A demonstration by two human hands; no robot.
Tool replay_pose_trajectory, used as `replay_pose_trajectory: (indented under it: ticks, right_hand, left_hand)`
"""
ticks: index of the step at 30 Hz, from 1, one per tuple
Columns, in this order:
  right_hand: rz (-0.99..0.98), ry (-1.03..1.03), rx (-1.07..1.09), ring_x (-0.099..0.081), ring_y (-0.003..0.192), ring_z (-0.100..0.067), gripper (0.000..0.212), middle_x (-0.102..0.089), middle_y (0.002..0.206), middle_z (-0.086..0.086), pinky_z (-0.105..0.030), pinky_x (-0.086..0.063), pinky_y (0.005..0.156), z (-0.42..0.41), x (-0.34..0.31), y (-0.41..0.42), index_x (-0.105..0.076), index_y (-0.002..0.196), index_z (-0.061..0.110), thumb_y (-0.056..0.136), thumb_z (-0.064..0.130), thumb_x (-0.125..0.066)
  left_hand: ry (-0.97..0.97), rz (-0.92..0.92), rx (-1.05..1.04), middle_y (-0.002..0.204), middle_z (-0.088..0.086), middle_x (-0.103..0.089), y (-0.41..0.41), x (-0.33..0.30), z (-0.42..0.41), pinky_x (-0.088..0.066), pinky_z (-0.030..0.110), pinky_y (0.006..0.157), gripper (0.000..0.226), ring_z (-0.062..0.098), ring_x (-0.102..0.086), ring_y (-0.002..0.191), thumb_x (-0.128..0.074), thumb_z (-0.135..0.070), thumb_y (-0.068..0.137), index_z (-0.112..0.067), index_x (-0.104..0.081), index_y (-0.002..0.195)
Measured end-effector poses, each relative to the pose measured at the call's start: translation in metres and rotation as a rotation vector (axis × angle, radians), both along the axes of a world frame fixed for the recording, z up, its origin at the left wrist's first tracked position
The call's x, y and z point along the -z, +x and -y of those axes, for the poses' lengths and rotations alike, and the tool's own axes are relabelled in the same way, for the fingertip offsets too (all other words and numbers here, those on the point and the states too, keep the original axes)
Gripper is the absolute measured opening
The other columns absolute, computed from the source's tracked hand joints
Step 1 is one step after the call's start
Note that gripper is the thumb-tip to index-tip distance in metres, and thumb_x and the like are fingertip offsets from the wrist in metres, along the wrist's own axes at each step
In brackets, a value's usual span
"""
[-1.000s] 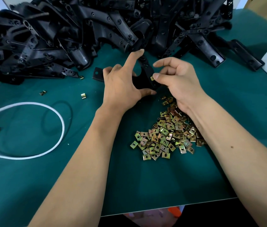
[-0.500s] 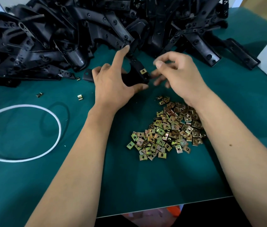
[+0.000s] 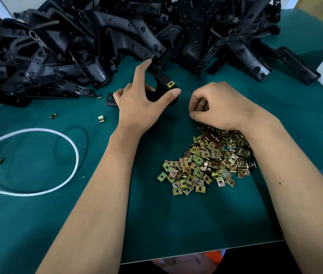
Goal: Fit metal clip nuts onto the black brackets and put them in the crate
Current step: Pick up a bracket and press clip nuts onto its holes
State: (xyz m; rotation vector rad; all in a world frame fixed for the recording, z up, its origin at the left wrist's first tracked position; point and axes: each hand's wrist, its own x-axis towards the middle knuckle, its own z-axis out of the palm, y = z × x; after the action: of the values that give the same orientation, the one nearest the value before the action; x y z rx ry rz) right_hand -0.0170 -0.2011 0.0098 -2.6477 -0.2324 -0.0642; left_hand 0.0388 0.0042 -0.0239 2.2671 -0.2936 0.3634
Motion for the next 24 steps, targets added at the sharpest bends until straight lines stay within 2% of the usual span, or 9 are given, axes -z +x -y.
replay_pose_trajectory:
  ticks: [3, 5, 7, 9, 12, 17, 20, 22, 24]
  right_hand:
    - [0.113, -0.002, 0.070, -0.065, 0.075, -0.010, 0.010, -0.067, 0.075, 0.013, -0.025, -0.048, 0.071, 0.001, 0.001, 0.000, -0.076, 0.088, 0.023, 0.089, 0.017, -0.069]
    - [0.121, -0.002, 0.092, -0.064, 0.078, -0.012, 0.007, -0.066, 0.078, 0.011, -0.026, -0.047, 0.075, 0.003, 0.003, 0.002, -0.077, 0.089, 0.023, 0.091, 0.020, -0.071]
    - [0.116, 0.013, 0.088, -0.066, 0.079, -0.013, 0.005, -0.068, 0.079, 0.009, -0.029, -0.051, 0.077, 0.005, 0.004, 0.003, -0.078, 0.088, 0.022, 0.091, 0.026, -0.076]
    - [0.137, 0.049, 0.073, -0.067, 0.076, -0.010, 0.004, -0.070, 0.077, 0.010, -0.033, -0.056, 0.078, 0.003, 0.006, 0.002, -0.076, 0.087, 0.024, 0.089, 0.025, -0.079]
    - [0.186, 0.164, 0.050, -0.069, 0.068, -0.007, 0.007, -0.071, 0.074, 0.009, -0.038, -0.060, 0.075, -0.005, 0.008, 0.001, -0.075, 0.089, 0.021, 0.088, 0.016, -0.079]
    - [0.229, 0.295, 0.091, -0.070, 0.064, -0.007, 0.006, -0.072, 0.077, 0.004, -0.029, -0.059, 0.071, -0.006, 0.008, 0.001, -0.073, 0.089, 0.017, 0.093, 0.012, -0.072]
    - [0.149, 0.215, 0.108, -0.068, 0.074, -0.005, 0.010, -0.074, 0.080, 0.009, -0.023, -0.055, 0.077, 0.005, 0.004, 0.004, -0.076, 0.090, 0.021, 0.096, 0.022, -0.069]
    - [0.061, 0.141, 0.072, -0.066, 0.083, -0.005, 0.010, -0.075, 0.087, 0.012, -0.013, -0.047, 0.077, 0.011, 0.003, 0.005, -0.079, 0.091, 0.026, 0.095, 0.028, -0.071]
    - [-0.010, 0.122, 0.031, -0.065, 0.085, -0.002, 0.006, -0.074, 0.089, 0.014, -0.005, -0.043, 0.072, 0.014, 0.002, 0.004, -0.080, 0.091, 0.029, 0.090, 0.034, -0.076]
  left_hand:
    - [-0.026, -0.011, 0.005, 0.089, -0.019, -0.061, 0.001, 0.001, 0.000, -0.024, 0.037, 0.104, 0.096, -0.039, -0.024, 0.092, -0.060, -0.083, 0.072, -0.039, -0.030, 0.152]
    - [-0.036, -0.025, 0.007, 0.093, -0.018, -0.064, 0.001, 0.001, 0.001, -0.021, 0.035, 0.103, 0.106, -0.040, -0.025, 0.095, -0.058, -0.085, 0.069, -0.030, -0.028, 0.154]
    - [-0.014, -0.044, 0.007, 0.096, -0.017, -0.066, 0.001, -0.001, 0.000, -0.022, 0.036, 0.105, 0.101, -0.021, -0.044, 0.101, -0.056, -0.087, 0.068, -0.027, -0.036, 0.147]
    - [0.039, -0.041, 0.004, 0.093, -0.016, -0.065, 0.001, -0.002, 0.000, -0.026, 0.039, 0.106, 0.082, 0.004, -0.058, 0.101, -0.053, -0.088, 0.068, -0.027, -0.051, 0.123]
    - [0.094, -0.032, 0.011, 0.086, -0.017, -0.060, 0.001, -0.004, 0.001, -0.028, 0.042, 0.105, 0.069, 0.016, -0.060, 0.100, -0.048, -0.088, 0.069, -0.024, -0.055, 0.096]
    - [0.066, -0.031, 0.020, 0.087, -0.012, -0.063, 0.003, -0.002, 0.000, -0.028, 0.042, 0.106, 0.060, 0.017, -0.060, 0.099, -0.045, -0.079, 0.080, -0.024, -0.062, 0.097]
    - [0.026, -0.044, 0.017, 0.082, -0.012, -0.061, 0.002, -0.004, 0.000, -0.027, 0.037, 0.102, 0.050, 0.018, -0.059, 0.097, -0.044, -0.070, 0.087, -0.023, -0.062, 0.093]
    - [-0.036, -0.052, 0.032, 0.080, -0.015, -0.060, 0.001, -0.005, 0.000, -0.033, 0.038, 0.104, 0.042, 0.020, -0.060, 0.095, -0.051, -0.063, 0.088, -0.023, -0.061, 0.089]
    - [-0.116, -0.053, 0.061, 0.083, -0.014, -0.063, 0.000, -0.006, 0.000, -0.046, 0.046, 0.101, 0.031, 0.022, -0.063, 0.095, -0.061, -0.053, 0.088, -0.022, -0.061, 0.091]
